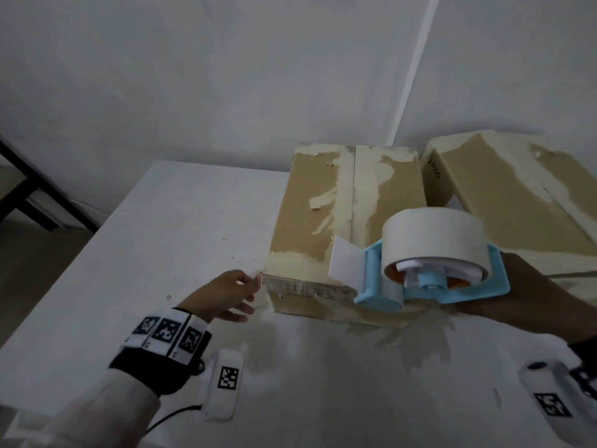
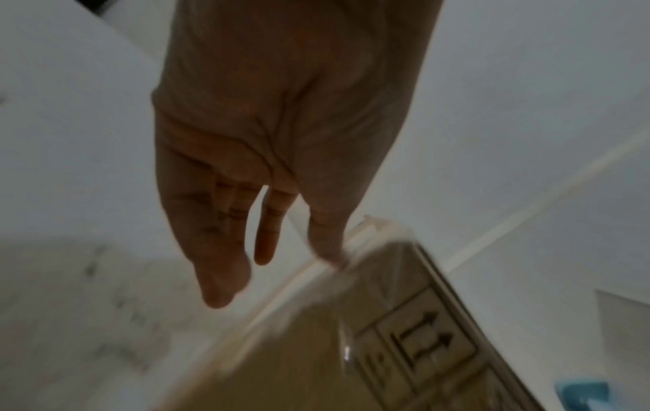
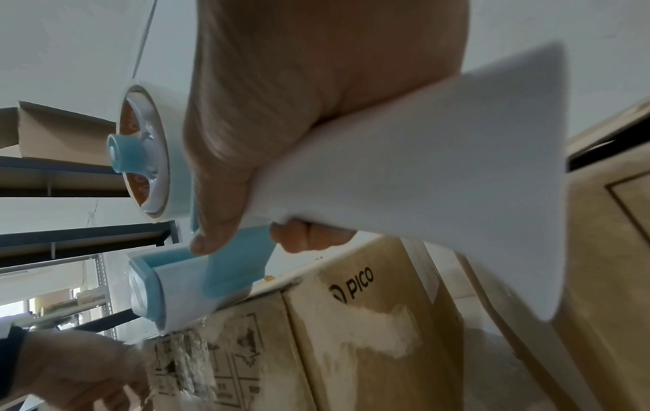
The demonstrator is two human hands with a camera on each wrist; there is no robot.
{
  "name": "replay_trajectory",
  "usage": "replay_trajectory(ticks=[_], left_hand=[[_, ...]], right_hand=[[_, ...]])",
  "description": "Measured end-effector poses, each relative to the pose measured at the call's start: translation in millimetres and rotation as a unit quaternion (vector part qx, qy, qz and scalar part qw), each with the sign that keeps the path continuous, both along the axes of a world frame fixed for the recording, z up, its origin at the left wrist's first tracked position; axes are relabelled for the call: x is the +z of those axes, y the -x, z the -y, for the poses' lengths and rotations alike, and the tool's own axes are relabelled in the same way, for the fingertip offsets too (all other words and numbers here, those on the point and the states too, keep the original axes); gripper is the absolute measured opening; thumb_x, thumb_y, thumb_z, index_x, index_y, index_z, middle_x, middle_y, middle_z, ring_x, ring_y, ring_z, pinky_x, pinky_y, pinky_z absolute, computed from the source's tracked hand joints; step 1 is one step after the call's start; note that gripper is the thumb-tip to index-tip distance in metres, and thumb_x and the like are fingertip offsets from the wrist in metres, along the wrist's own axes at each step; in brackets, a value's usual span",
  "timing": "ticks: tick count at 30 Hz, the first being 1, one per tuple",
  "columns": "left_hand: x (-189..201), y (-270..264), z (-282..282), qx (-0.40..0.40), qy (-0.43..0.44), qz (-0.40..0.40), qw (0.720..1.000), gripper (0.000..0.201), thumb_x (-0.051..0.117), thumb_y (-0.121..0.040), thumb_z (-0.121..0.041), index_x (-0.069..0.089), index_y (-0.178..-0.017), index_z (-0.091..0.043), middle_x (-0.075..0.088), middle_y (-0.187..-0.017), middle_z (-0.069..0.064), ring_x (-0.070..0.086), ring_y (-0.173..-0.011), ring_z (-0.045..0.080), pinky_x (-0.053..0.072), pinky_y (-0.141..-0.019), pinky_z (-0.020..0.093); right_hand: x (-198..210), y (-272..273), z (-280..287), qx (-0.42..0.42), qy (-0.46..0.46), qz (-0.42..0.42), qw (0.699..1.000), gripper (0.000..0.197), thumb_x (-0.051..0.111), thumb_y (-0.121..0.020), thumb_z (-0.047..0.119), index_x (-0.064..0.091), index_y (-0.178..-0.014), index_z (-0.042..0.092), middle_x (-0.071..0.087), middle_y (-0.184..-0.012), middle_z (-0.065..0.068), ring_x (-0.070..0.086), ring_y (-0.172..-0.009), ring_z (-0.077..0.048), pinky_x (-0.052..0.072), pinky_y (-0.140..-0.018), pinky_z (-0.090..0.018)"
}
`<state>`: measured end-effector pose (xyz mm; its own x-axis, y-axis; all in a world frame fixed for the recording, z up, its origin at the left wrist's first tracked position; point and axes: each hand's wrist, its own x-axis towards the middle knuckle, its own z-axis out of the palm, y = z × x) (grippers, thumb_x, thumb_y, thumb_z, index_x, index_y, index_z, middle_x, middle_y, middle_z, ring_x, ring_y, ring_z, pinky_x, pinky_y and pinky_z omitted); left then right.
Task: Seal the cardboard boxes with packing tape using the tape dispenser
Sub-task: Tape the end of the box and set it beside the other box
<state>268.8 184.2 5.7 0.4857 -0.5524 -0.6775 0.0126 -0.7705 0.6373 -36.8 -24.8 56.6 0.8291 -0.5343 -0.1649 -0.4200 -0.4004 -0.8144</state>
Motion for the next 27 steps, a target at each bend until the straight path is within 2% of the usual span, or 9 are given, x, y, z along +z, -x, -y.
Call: replay_trajectory(ticks=[2, 5, 8, 11, 14, 17, 19, 22, 27], left_hand=[[12, -10, 2, -0.008, 0.022, 0.098, 0.995, 0.018, 0.055, -0.090, -0.029, 0.053, -0.092, -0.011, 0.060, -0.093, 0.010, 0.057, -0.076, 0.020, 0.049, -0.063, 0.028], [35, -12, 13, -0.042, 0.085, 0.291, 0.952, 0.028, 0.051, -0.091, -0.031, 0.055, -0.112, -0.012, 0.061, -0.113, 0.011, 0.055, -0.093, 0.022, 0.042, -0.081, 0.031], [49, 16, 27, -0.168, 0.128, 0.387, 0.897, 0.044, 0.041, -0.096, -0.032, 0.041, -0.134, -0.012, 0.043, -0.140, 0.012, 0.046, -0.125, 0.029, 0.037, -0.101, 0.036], [37, 38, 41, -0.354, 0.090, 0.329, 0.871, 0.061, 0.015, -0.095, -0.043, 0.029, -0.138, -0.003, 0.021, -0.147, 0.019, 0.038, -0.131, 0.042, 0.042, -0.099, 0.053], [14, 34, 43, -0.401, -0.002, 0.348, 0.847, 0.102, -0.018, -0.068, -0.076, -0.001, -0.148, -0.016, -0.010, -0.157, 0.006, -0.008, -0.145, 0.025, 0.016, -0.115, 0.053], [10, 40, 36, -0.399, -0.019, 0.348, 0.848, 0.086, -0.009, -0.077, -0.069, -0.019, -0.144, -0.018, -0.028, -0.152, -0.007, -0.025, -0.141, 0.014, 0.007, -0.115, 0.055], [15, 40, 35, -0.402, -0.012, 0.343, 0.849, 0.102, -0.020, -0.058, -0.077, -0.025, -0.141, -0.018, -0.037, -0.142, -0.014, -0.032, -0.133, 0.007, 0.007, -0.113, 0.054], [13, 39, 35, -0.409, -0.009, 0.347, 0.844, 0.114, -0.036, -0.038, -0.081, -0.031, -0.133, -0.019, -0.040, -0.134, -0.018, -0.033, -0.127, 0.002, 0.006, -0.113, 0.053], [17, 40, 35, -0.406, -0.009, 0.349, 0.845, 0.104, -0.024, -0.050, -0.080, -0.030, -0.135, -0.021, -0.039, -0.134, -0.020, -0.031, -0.127, 0.001, 0.005, -0.114, 0.056]], right_hand=[[0, -4, -2, 0.009, 0.014, 0.023, 1.000, 0.036, 0.078, -0.052, 0.050, 0.060, -0.082, 0.056, 0.069, -0.083, 0.023, 0.063, -0.079, 0.005, 0.050, -0.067, -0.010], [-3, -5, -2, 0.018, 0.001, 0.049, 0.999, 0.053, 0.069, -0.042, 0.075, 0.056, -0.092, 0.063, 0.064, -0.091, 0.037, 0.060, -0.086, 0.013, 0.045, -0.066, -0.002], [-7, -4, -1, 0.014, 0.006, 0.052, 0.999, 0.050, 0.076, -0.054, 0.057, 0.057, -0.099, 0.054, 0.066, -0.099, 0.031, 0.062, -0.090, 0.008, 0.047, -0.069, -0.005], [-10, -2, 1, 0.010, 0.004, 0.065, 0.998, 0.047, 0.080, -0.060, 0.036, 0.060, -0.102, 0.046, 0.068, -0.100, 0.024, 0.064, -0.092, 0.002, 0.049, -0.070, -0.009], [-10, 0, 1, 0.009, -0.009, 0.062, 0.998, 0.053, 0.079, -0.056, 0.046, 0.059, -0.105, 0.042, 0.068, -0.102, 0.020, 0.064, -0.092, 0.002, 0.051, -0.071, -0.014], [-8, 0, 0, 0.010, -0.030, 0.070, 0.997, 0.050, 0.077, -0.062, 0.034, 0.055, -0.106, 0.037, 0.067, -0.098, 0.029, 0.063, -0.091, 0.006, 0.049, -0.070, -0.008], [-7, 1, 0, 0.011, -0.029, 0.071, 0.997, 0.049, 0.077, -0.063, 0.024, 0.055, -0.104, 0.039, 0.066, -0.097, 0.030, 0.063, -0.090, 0.006, 0.048, -0.069, -0.007], [-6, 4, 0, 0.003, -0.037, 0.068, 0.997, 0.048, 0.077, -0.058, 0.033, 0.058, -0.100, 0.049, 0.067, -0.100, 0.025, 0.064, -0.092, 0.004, 0.050, -0.071, -0.011], [-2, 6, 1, 0.003, -0.043, 0.056, 0.997, 0.049, 0.076, -0.063, 0.023, 0.057, -0.107, 0.034, 0.066, -0.106, 0.019, 0.064, -0.093, -0.001, 0.050, -0.073, -0.012]])
